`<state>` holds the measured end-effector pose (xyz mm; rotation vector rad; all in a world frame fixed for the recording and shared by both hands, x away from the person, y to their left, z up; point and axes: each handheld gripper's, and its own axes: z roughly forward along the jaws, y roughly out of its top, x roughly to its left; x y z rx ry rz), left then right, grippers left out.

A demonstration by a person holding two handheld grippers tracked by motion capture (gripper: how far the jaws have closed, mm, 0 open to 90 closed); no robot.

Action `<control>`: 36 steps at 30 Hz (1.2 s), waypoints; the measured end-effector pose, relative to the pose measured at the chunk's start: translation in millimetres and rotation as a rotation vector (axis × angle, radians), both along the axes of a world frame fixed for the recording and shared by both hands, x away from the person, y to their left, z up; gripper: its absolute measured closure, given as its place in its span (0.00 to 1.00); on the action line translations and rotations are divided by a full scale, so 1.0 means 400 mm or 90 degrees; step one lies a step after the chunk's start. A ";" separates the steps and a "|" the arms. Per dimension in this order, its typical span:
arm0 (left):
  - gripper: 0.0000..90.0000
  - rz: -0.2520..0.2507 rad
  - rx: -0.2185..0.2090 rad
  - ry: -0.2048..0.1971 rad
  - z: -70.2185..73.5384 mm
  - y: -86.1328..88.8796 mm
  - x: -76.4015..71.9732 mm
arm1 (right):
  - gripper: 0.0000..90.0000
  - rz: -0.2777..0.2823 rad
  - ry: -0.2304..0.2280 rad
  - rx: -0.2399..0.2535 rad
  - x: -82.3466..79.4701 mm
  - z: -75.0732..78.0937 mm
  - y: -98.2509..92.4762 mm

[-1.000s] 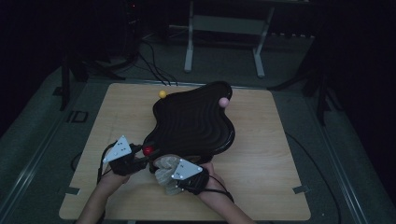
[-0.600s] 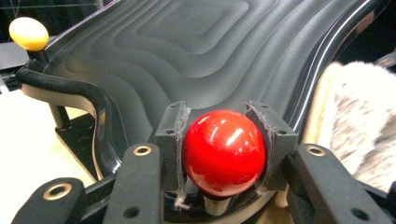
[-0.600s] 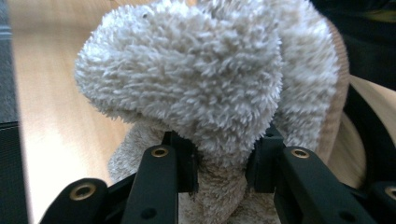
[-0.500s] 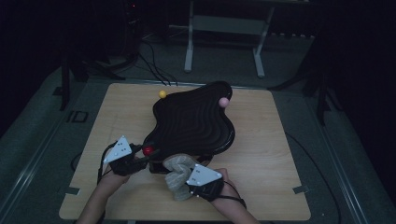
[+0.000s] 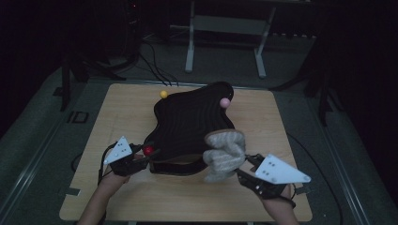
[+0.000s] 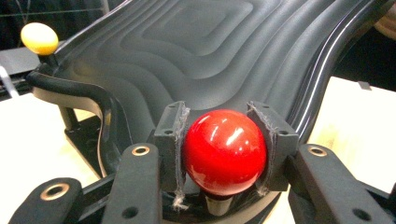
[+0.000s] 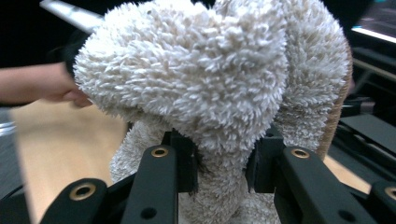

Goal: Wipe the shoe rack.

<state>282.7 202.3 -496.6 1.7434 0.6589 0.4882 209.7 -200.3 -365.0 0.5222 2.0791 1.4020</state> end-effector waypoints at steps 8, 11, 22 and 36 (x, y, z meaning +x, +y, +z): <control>0.66 -0.009 -0.006 0.013 0.001 0.003 0.004 | 0.77 -0.061 0.029 0.011 0.100 -0.012 -0.033; 0.66 -0.014 -0.011 0.014 0.000 0.005 0.006 | 0.77 -0.063 0.038 0.019 0.114 -0.024 -0.036; 0.66 -0.024 -0.012 0.014 -0.001 0.007 0.009 | 0.77 -0.058 0.070 0.009 0.099 -0.069 -0.048; 0.67 -0.028 -0.010 0.014 0.000 0.011 0.011 | 0.77 -0.051 0.048 0.004 0.081 -0.061 -0.028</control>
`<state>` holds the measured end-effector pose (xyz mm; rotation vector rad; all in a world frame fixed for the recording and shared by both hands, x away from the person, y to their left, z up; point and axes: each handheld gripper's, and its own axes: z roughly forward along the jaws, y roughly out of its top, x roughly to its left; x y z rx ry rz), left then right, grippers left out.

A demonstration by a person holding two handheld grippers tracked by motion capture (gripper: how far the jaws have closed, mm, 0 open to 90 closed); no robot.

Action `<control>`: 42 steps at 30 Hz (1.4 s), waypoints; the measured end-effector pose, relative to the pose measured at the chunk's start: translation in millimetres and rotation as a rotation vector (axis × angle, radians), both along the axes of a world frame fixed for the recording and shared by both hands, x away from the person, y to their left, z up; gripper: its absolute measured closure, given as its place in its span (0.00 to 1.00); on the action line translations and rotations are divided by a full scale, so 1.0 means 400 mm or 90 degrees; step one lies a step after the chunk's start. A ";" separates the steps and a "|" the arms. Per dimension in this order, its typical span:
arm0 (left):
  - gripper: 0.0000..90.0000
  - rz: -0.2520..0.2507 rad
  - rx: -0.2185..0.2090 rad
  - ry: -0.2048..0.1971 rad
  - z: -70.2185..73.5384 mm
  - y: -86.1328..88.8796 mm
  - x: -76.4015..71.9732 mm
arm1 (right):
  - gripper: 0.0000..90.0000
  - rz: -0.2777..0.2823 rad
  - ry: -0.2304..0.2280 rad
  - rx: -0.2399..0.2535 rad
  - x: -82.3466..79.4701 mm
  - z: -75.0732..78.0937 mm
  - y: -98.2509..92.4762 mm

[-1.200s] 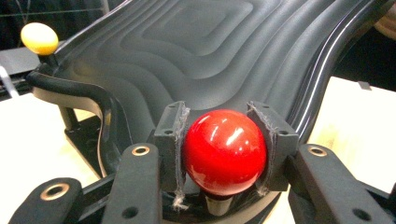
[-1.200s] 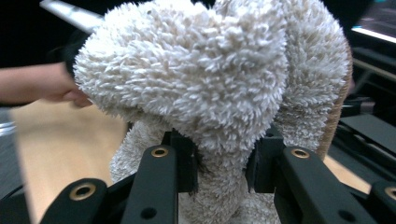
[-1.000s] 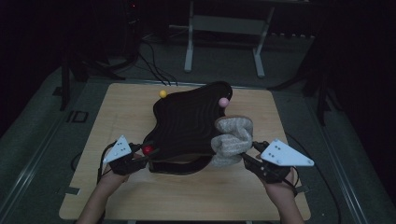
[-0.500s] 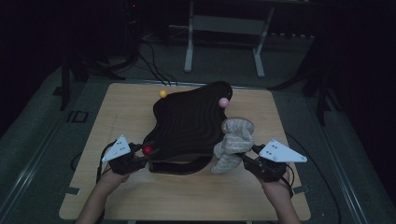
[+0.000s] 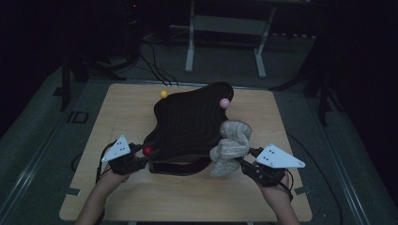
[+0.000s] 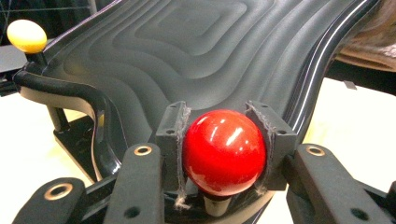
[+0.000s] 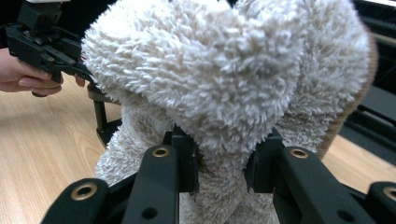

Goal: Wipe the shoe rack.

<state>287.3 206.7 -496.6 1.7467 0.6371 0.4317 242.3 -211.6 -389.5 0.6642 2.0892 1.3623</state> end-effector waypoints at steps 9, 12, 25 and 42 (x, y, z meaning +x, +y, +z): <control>0.67 0.002 0.002 0.000 0.000 0.002 0.000 | 0.78 0.026 -0.011 -0.012 -0.019 -0.011 0.033; 0.67 0.003 0.001 0.001 0.000 0.001 -0.001 | 0.77 0.024 -0.025 -0.031 -0.021 -0.001 0.034; 0.67 0.001 0.002 0.000 0.000 0.002 0.000 | 0.78 0.045 -0.029 -0.052 -0.042 -0.026 0.059; 0.67 -0.001 0.006 0.002 0.003 0.001 0.002 | 0.77 0.064 -0.024 -0.081 -0.033 -0.069 0.105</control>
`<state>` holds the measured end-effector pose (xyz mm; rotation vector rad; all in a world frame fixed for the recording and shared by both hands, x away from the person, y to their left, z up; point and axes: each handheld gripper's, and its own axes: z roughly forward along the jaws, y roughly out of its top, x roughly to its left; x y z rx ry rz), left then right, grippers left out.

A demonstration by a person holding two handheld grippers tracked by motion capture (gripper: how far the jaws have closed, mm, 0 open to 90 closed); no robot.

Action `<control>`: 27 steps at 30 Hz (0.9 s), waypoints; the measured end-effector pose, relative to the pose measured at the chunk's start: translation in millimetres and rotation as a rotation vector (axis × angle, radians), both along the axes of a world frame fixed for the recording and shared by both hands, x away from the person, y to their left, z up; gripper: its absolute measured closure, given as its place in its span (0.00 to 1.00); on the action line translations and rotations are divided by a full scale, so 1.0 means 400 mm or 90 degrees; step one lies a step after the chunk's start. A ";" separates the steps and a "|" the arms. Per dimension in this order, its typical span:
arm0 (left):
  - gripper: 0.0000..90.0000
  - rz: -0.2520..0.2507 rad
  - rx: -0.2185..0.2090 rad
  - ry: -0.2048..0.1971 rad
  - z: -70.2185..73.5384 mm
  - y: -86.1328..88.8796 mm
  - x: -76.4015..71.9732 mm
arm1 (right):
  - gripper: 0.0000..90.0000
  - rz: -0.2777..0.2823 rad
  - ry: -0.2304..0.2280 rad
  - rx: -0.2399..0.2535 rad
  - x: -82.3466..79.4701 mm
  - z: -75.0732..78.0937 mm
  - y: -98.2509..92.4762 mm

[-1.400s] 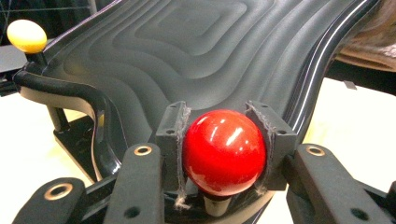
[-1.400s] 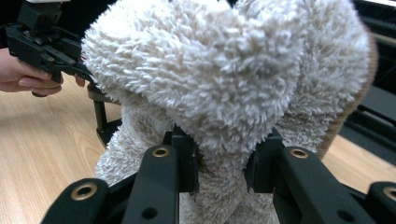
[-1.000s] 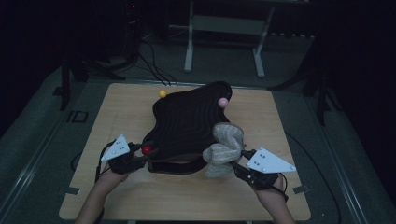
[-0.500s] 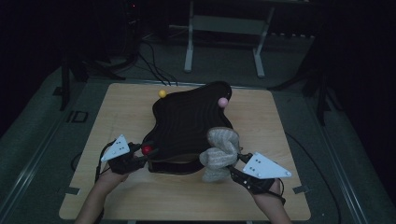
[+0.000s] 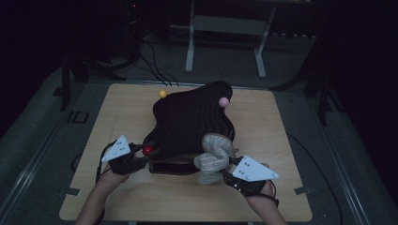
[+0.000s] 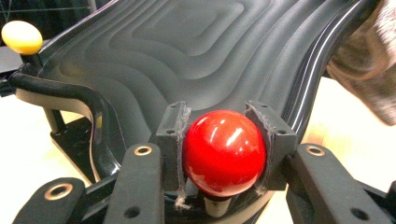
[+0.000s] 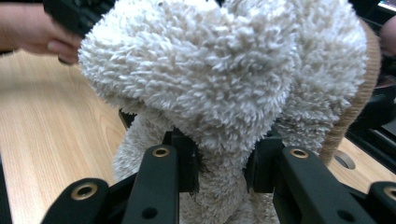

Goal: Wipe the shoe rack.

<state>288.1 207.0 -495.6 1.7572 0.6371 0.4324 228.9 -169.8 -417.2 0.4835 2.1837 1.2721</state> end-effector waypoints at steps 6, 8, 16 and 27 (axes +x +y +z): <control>0.67 -0.001 -0.004 0.001 -0.001 0.002 0.000 | 0.77 0.016 -0.002 -0.013 -0.005 0.012 0.025; 0.67 -0.002 -0.002 -0.001 -0.001 0.002 0.000 | 0.77 0.015 0.000 -0.003 -0.002 0.013 0.028; 0.67 -0.004 -0.003 -0.001 -0.001 0.002 0.000 | 0.77 0.034 0.009 -0.046 0.004 -0.026 0.082; 0.67 -0.005 -0.003 -0.001 -0.001 0.003 0.000 | 0.77 0.046 0.010 -0.060 0.022 -0.057 0.151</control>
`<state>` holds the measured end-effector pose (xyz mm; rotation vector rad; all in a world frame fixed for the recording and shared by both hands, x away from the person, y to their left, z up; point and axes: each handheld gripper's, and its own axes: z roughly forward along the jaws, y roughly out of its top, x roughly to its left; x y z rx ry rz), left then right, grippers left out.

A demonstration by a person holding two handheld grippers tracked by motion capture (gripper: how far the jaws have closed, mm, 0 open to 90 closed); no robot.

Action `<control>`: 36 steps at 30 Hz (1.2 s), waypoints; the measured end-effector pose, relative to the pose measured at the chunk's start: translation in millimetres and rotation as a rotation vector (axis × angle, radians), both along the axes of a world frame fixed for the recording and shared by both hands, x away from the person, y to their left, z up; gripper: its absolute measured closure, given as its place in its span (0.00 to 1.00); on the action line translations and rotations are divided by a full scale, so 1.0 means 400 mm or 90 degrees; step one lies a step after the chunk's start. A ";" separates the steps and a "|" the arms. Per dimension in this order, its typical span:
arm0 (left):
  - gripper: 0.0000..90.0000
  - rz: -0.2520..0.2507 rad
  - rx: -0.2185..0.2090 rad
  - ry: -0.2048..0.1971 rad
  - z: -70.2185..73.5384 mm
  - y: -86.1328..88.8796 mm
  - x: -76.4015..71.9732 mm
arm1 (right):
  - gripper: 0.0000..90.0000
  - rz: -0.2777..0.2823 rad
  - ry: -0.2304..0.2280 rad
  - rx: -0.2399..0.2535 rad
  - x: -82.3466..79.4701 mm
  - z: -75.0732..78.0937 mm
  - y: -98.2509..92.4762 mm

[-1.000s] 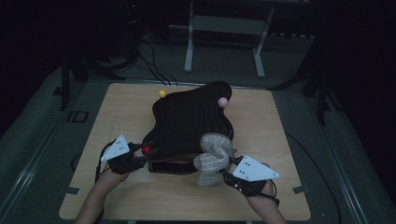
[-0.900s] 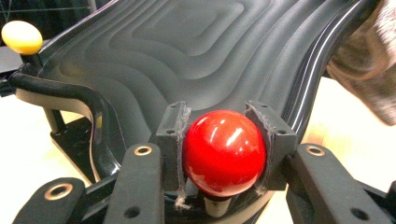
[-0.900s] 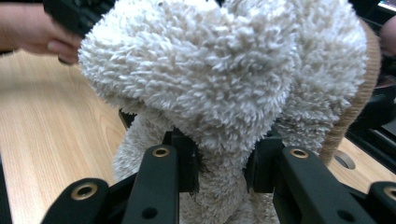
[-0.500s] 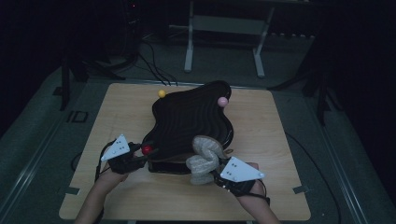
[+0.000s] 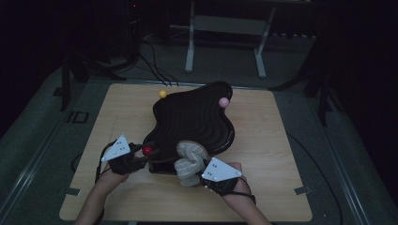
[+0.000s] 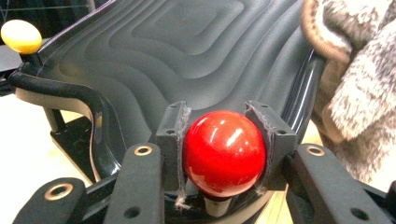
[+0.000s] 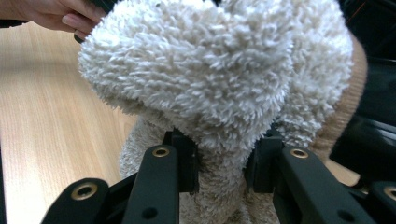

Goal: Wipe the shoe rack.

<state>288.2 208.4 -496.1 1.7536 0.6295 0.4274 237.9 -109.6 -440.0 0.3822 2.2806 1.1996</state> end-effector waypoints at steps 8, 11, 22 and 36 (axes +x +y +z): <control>0.67 0.002 0.004 -0.001 0.001 -0.002 0.000 | 0.78 0.009 0.001 -0.005 0.018 -0.027 0.038; 0.67 0.002 0.002 -0.001 0.000 -0.001 -0.001 | 0.78 0.010 0.013 -0.020 0.023 -0.039 0.060; 0.67 0.001 0.004 -0.001 0.001 -0.001 0.000 | 0.78 0.024 0.020 -0.024 0.036 -0.074 0.102; 0.67 0.001 0.003 -0.002 0.000 0.000 -0.001 | 0.78 0.003 0.063 -0.059 0.063 -0.155 0.126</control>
